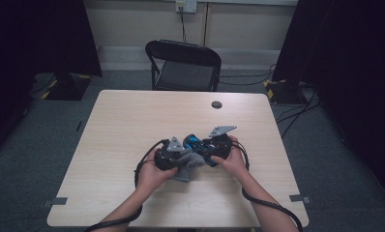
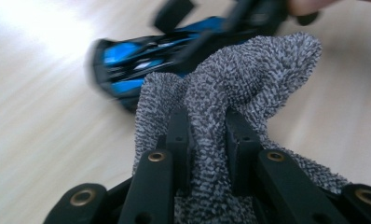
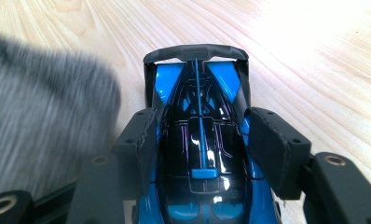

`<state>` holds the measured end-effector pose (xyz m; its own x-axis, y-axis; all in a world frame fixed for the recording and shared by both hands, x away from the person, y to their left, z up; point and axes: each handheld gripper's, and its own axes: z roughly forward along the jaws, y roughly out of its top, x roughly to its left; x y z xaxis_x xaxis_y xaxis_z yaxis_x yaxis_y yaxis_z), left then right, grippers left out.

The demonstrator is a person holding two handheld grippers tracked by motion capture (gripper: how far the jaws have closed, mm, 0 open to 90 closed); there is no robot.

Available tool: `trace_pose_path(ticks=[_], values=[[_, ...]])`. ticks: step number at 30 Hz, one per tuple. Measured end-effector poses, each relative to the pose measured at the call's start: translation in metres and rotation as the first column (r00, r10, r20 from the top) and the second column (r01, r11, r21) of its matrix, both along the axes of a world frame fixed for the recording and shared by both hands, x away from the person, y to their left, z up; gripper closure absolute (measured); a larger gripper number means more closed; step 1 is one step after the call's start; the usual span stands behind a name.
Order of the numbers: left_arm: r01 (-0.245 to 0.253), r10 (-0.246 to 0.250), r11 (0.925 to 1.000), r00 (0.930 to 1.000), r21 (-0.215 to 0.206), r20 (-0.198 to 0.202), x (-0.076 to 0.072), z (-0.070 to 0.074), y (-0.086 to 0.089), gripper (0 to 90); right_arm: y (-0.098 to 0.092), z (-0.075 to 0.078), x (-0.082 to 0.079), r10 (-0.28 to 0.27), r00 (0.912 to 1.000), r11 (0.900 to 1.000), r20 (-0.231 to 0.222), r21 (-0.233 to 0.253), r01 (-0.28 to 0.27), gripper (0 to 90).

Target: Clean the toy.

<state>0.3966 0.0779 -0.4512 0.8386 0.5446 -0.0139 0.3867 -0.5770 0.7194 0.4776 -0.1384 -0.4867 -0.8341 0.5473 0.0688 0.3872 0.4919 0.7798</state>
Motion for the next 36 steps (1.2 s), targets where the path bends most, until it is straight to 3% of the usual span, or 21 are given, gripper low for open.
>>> trace_pose_path(ticks=[10, 16, 24, 36], values=[[0.123, -0.123, 0.9923, 0.9917, -0.002, -0.037, -0.014, -0.015, -0.045, 74.7, 0.000, 0.001, 0.000, 0.002, 1.0000, 1.000, -0.003, -0.005, -0.002, 43.1], [0.139, -0.138, 0.9904, 0.9894, 0.001, -0.044, -0.011, -0.023, -0.062, 74.5, 0.000, 0.001, 0.000, 0.004, 1.0000, 1.000, -0.005, -0.009, -0.004, 43.1], [0.094, -0.092, 0.9955, 0.9940, 0.018, -0.059, 0.003, -0.026, -0.056, 74.3, -0.001, 0.001, 0.000, 0.005, 1.0000, 1.000, -0.004, -0.006, -0.005, 43.0], [0.050, -0.048, 0.9984, 0.9976, 0.028, -0.050, 0.011, -0.026, -0.038, 74.0, -0.001, 0.000, 0.000, 0.005, 1.0000, 1.000, -0.003, -0.004, -0.005, 43.1]])
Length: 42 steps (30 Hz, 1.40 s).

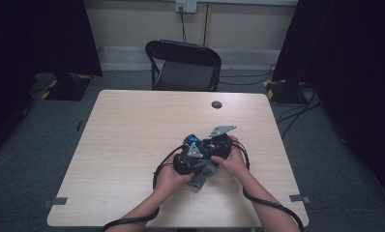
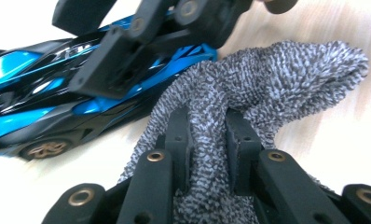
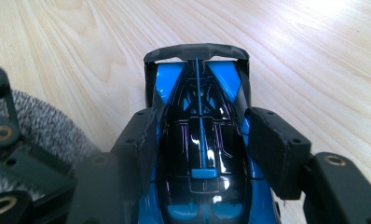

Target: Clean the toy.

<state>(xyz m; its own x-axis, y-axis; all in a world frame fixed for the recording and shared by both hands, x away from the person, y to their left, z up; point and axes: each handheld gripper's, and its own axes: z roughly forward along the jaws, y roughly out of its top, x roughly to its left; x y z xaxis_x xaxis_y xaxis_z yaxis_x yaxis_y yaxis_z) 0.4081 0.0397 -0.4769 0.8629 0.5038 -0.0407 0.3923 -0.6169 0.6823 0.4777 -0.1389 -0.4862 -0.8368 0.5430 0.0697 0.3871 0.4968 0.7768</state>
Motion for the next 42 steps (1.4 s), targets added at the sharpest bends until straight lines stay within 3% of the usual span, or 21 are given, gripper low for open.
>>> trace_pose_path(ticks=[8, 13, 42], values=[[-0.067, 0.067, 0.9973, 0.9976, 0.030, 0.020, 0.007, 0.002, 0.022, 73.9, 0.000, 0.000, 0.000, 0.002, 1.0000, 1.000, -0.001, 0.000, -0.002, 43.1], [-0.104, 0.104, 0.9945, 0.9945, 0.015, 0.012, 0.011, 0.001, 0.034, 73.7, 0.000, 0.000, 0.000, 0.001, 1.0000, 1.000, 0.001, 0.002, -0.001, 43.1], [-0.185, 0.184, 0.9815, 0.9826, 0.049, 0.023, 0.024, 0.003, 0.060, 73.7, -0.001, -0.001, 0.000, 0.004, 1.0000, 1.000, 0.003, 0.005, -0.004, 43.0]])
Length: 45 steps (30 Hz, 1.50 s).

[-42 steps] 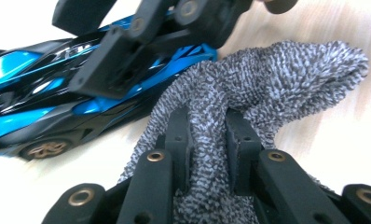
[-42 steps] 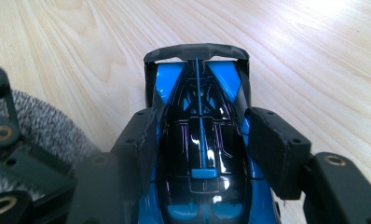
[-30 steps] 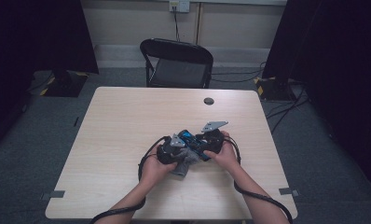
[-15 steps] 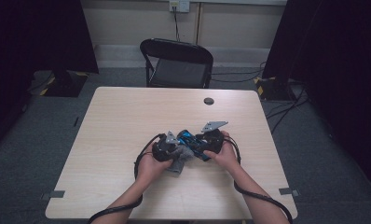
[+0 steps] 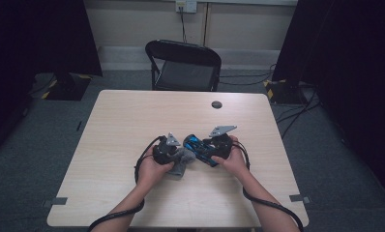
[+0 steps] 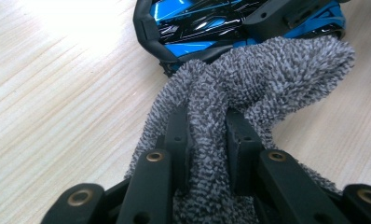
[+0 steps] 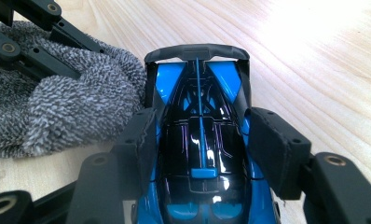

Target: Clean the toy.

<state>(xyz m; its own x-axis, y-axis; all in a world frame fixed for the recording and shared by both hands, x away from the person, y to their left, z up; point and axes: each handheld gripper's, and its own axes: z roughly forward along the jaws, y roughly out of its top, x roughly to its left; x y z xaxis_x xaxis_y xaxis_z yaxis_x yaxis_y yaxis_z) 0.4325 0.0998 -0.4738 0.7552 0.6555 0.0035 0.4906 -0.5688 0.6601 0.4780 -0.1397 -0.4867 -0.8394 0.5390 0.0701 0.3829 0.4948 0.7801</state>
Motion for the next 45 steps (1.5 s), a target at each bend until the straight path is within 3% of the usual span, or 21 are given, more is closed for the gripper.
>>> trace_pose_path(ticks=[17, 26, 36, 42, 45], values=[[-0.053, 0.053, 0.9984, 0.9986, -0.016, -0.005, 0.008, 0.000, 0.016, 73.7, 0.001, 0.000, 0.000, 0.000, 1.0000, 1.000, 0.003, -0.007, 0.000, 42.9], [-0.100, 0.100, 0.9948, 0.9950, -0.020, -0.010, 0.012, 0.001, 0.035, 73.9, 0.000, -0.001, -0.001, -0.002, 1.0000, 1.000, 0.010, 0.005, 0.002, 42.6], [-0.065, 0.064, 0.9975, 0.9978, -0.030, -0.015, -0.001, 0.008, 0.042, 73.8, -0.001, -0.001, 0.000, 0.002, 1.0000, 1.000, 0.007, 0.011, -0.002, 42.4], [-0.022, 0.022, 0.9987, 0.9997, -0.045, -0.002, -0.012, 0.014, 0.039, 73.8, 0.001, -0.001, -0.001, 0.005, 0.9998, 1.000, 0.019, -0.002, -0.005, 41.8], [0.014, -0.014, 0.9986, 0.9998, -0.051, -0.013, -0.019, 0.015, 0.033, 73.7, 0.002, -0.001, -0.002, 0.007, 0.9995, 1.000, 0.030, -0.012, -0.007, 40.8]])
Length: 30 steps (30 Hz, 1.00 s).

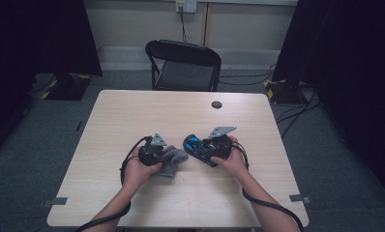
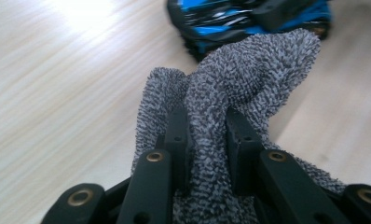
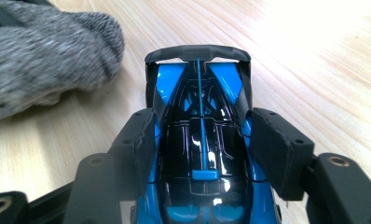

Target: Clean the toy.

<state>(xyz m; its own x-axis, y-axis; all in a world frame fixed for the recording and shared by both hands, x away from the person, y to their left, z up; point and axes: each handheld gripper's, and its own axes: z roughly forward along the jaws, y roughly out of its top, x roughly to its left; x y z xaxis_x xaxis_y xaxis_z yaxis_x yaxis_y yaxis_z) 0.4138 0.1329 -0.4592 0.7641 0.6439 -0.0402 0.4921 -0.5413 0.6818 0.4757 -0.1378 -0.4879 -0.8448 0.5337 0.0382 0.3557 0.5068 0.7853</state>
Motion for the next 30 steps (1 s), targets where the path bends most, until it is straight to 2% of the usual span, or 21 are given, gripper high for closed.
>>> trace_pose_path(ticks=[5, 8, 12, 14, 18, 23, 27, 29, 30], values=[[0.042, -0.042, 0.9990, 0.9991, -0.014, -0.006, -0.008, 0.000, -0.010, 73.1, 0.000, 0.000, -0.002, -0.004, 1.0000, 1.000, 0.009, 0.000, 0.004, 40.4], [0.056, -0.056, 0.9983, 0.9984, -0.017, -0.007, -0.010, 0.000, -0.014, 73.1, 0.000, 0.001, -0.002, 0.007, 0.9999, 1.000, -0.015, 0.006, -0.007, 33.0], [0.082, -0.082, 0.9963, 0.9965, -0.024, -0.013, -0.013, -0.001, -0.019, 73.2, 0.001, 0.004, -0.005, 0.032, 0.9995, 0.999, 0.010, -0.012, -0.032, 32.7], [0.099, -0.100, 0.9947, 0.9949, -0.026, -0.017, -0.016, -0.002, -0.023, 73.1, 0.000, 0.006, -0.007, 0.041, 0.9991, 0.999, 0.010, 0.006, -0.041, 33.3], [0.140, -0.141, 0.9897, 0.9898, -0.029, -0.019, -0.022, -0.003, -0.033, 72.9, -0.005, 0.015, -0.012, 0.049, 0.9980, 0.998, 0.041, 0.047, -0.051, 34.3], [0.188, -0.188, 0.9814, 0.9822, -0.042, -0.003, -0.030, -0.003, -0.053, 72.2, -0.014, 0.024, -0.017, 0.048, 0.9974, 0.998, 0.054, 0.036, -0.050, 35.3], [0.232, -0.232, 0.9718, 0.9726, -0.039, 0.008, -0.034, -0.004, -0.070, 71.1, -0.021, 0.028, -0.020, 0.054, 0.9966, 0.998, 0.062, 0.039, -0.056, 35.8], [0.247, -0.247, 0.9686, 0.9689, -0.026, 0.014, -0.036, -0.007, -0.078, 66.9, -0.025, 0.029, -0.022, 0.054, 0.9967, 0.998, 0.060, 0.040, -0.057, 36.1], [0.242, -0.242, 0.9701, 0.9700, -0.012, 0.021, -0.037, -0.008, -0.081, 61.4, -0.026, 0.029, -0.023, 0.055, 0.9967, 0.998, 0.060, 0.040, -0.058, 36.4]])
